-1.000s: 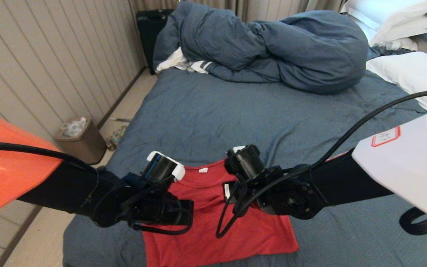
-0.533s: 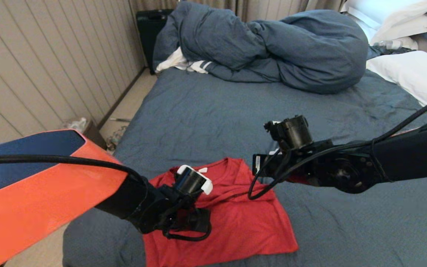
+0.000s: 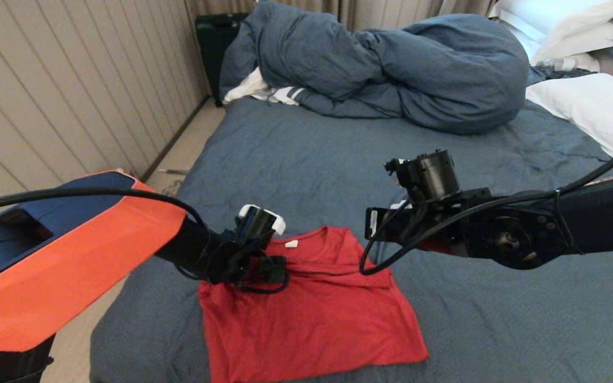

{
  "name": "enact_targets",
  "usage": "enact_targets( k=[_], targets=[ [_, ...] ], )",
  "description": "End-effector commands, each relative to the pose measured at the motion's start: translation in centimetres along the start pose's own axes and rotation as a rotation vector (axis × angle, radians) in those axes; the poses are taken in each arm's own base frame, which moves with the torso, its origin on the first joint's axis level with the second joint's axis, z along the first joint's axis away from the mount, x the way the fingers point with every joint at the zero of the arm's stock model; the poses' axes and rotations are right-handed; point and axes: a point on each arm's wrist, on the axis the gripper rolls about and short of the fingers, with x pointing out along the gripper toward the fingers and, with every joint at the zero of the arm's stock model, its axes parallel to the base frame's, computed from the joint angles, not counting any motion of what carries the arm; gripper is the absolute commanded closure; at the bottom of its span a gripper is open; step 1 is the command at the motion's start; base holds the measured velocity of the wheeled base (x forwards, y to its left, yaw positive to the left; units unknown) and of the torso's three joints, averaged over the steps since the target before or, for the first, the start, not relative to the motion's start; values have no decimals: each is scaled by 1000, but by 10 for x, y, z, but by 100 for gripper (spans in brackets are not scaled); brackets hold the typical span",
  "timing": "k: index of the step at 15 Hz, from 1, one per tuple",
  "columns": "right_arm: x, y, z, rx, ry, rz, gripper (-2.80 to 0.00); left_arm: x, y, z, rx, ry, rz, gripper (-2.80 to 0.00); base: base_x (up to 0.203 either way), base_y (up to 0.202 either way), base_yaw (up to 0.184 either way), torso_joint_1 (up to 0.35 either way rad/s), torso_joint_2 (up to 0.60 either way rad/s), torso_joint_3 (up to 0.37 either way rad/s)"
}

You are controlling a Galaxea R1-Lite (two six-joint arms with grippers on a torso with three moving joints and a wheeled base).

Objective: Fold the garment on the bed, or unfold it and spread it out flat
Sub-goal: Fold the red T-shirt

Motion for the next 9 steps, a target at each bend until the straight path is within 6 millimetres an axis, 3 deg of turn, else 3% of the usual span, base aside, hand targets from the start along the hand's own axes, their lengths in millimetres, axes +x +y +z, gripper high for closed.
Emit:
enact_targets(
  k=[1, 7, 9],
  targets=[
    [1, 0, 0, 2, -2, -2, 0, 2, 1, 9, -16, -30, 12, 0, 0, 0, 0, 0, 0, 0],
    [0, -2, 2, 2, -9, -5, 0, 29, 1, 50, -53, -126, 38, 0, 0, 0, 0, 0, 0, 0],
    [-1, -2, 3, 3, -12, -4, 0, 26, 3, 56, -61, -161, 100, 0, 0, 0, 0, 0, 0, 0]
  ],
)
